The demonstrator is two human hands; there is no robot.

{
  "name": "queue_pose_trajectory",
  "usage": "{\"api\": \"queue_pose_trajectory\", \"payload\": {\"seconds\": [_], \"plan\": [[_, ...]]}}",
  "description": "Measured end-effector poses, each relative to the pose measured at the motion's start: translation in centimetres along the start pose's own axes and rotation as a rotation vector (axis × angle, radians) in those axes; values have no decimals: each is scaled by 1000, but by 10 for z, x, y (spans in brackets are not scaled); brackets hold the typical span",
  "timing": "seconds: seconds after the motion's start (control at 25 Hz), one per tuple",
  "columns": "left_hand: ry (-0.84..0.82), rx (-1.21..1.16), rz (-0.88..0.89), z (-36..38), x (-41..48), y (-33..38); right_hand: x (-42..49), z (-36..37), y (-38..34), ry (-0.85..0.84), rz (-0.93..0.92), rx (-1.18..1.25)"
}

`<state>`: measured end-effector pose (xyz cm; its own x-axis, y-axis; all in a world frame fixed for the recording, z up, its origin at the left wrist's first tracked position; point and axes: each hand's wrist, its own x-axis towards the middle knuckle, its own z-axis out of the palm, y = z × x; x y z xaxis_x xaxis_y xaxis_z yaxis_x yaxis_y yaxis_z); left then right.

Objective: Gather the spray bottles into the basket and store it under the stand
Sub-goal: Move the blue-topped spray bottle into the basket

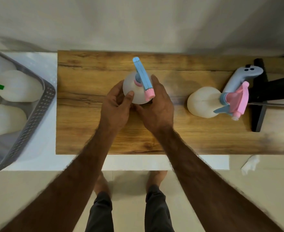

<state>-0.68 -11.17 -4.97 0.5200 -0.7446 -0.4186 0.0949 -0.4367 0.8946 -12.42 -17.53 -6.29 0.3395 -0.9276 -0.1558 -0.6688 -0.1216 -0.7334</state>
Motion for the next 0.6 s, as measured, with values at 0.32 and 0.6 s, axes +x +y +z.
{"api": "queue_pose_trajectory", "payload": {"seconds": [0.32,0.6], "plan": [[123,-114,96,-82,-45,36,-38,10,-95,54,-153,22],[371,-171,10,-211,-126,46,-116,68,-209,-63,-280,73]]}}
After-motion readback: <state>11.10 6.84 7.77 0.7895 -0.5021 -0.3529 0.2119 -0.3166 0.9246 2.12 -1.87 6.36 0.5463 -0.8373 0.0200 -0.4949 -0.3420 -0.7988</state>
